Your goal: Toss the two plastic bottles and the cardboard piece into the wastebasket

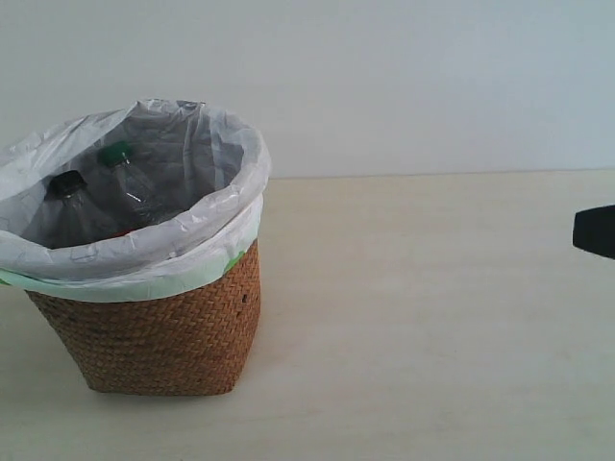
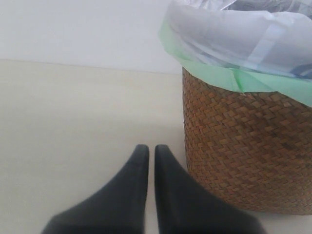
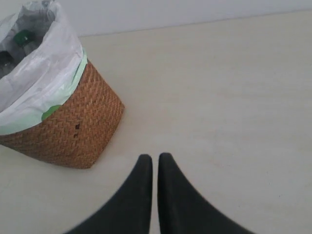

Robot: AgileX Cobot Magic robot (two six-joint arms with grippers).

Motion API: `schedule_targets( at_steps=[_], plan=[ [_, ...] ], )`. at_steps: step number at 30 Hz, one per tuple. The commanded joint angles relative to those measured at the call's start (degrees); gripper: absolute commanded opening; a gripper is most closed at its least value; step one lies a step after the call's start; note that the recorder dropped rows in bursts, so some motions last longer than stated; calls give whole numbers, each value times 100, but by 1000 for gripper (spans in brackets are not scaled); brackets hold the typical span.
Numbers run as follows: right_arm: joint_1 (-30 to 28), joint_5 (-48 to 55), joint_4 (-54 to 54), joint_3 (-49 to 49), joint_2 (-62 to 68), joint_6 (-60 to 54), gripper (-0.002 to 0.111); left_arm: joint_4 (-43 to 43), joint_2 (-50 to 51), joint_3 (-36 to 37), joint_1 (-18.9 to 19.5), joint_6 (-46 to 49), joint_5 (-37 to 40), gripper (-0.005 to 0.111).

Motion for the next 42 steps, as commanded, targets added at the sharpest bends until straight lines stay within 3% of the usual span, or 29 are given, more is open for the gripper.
schedule_targets(
  at_steps=[1, 9, 16, 26, 36, 42],
  plan=[
    [-37, 153, 4, 29, -29, 15, 0, 28, -15, 23, 12, -31, -32, 4],
    [-37, 153, 4, 29, -29, 40, 0, 28, -15, 23, 12, -31, -32, 4],
    [429, -584, -248, 160, -522, -128, 0, 28, -15, 23, 12, -31, -32, 4],
    [640, -3126, -243, 2281, -2618, -62, 0, 28, -15, 23, 12, -31, -32, 4],
    [640, -3398, -256, 3445, -4035, -83, 0, 28, -15, 23, 12, -31, -32, 4],
    [640, -3366, -256, 3469, -4147, -260, 0, 28, -15, 23, 12, -31, -32, 4]
  ],
)
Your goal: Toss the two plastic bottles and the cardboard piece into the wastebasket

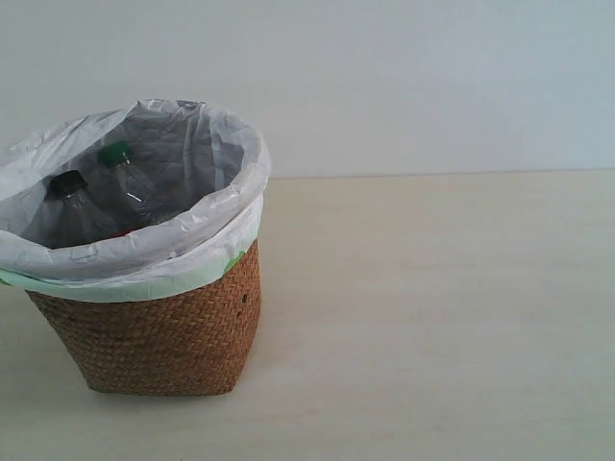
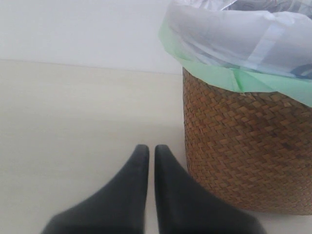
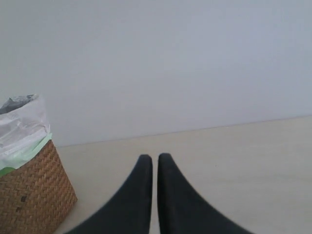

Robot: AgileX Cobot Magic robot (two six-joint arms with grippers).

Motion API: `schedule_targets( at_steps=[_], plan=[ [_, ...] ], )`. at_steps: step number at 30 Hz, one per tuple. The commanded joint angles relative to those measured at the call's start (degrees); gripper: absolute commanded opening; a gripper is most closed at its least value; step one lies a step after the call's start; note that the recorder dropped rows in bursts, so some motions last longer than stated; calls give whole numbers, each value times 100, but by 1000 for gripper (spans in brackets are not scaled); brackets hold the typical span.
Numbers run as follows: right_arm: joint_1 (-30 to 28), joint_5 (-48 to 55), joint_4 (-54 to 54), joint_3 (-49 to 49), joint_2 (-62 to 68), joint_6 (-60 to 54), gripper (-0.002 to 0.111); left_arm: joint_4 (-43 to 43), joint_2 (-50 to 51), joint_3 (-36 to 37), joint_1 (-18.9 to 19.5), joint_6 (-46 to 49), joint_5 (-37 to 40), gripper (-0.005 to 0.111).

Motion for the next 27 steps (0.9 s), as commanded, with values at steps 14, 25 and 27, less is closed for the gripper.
schedule_targets(
  at_steps=[14, 25, 27],
  plan=[
    [2, 949, -3843, 25, -49, 3150, 0, 28, -15, 23, 12, -31, -41, 4],
    [2, 1898, -4557, 25, -49, 3619, 0, 28, -15, 23, 12, -31, -41, 4],
    [2, 1898, -4557, 25, -49, 3619, 0, 28, -15, 23, 12, -31, -41, 4]
  ],
)
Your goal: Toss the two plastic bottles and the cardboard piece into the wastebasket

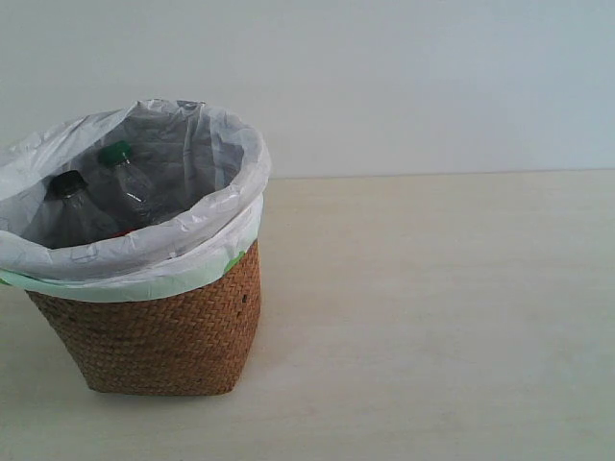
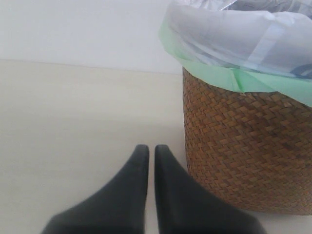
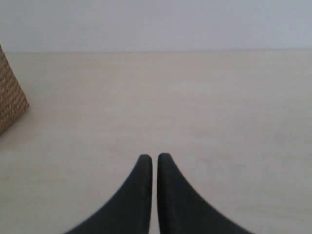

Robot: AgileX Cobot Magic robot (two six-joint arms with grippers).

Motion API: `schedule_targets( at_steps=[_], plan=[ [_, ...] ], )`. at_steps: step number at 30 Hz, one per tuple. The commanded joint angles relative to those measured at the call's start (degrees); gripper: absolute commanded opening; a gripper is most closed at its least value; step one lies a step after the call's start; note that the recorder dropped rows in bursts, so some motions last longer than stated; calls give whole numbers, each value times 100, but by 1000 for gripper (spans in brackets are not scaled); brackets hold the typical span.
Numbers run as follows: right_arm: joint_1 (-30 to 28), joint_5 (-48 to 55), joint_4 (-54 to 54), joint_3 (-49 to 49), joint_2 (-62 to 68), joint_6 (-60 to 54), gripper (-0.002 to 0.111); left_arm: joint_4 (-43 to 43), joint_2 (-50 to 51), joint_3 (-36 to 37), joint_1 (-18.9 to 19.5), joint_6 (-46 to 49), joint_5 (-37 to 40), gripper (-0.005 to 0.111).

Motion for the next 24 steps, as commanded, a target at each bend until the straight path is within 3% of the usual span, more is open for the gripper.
schedule_targets(
  at_steps=[1, 10, 16, 24],
  plan=[
    [2, 84, -80, 25, -37, 25, 0, 28, -15, 23, 12, -31, -41, 4],
    [-22, 118, -94, 25, -37, -233, 0, 28, -15, 23, 12, -31, -41, 4],
    [-520, 165, -67, 25, -37, -127, 0, 28, -15, 23, 12, -31, -41, 4],
    [-504, 165, -67, 25, -37, -127, 0, 28, -15, 23, 12, -31, -41, 4]
  ],
)
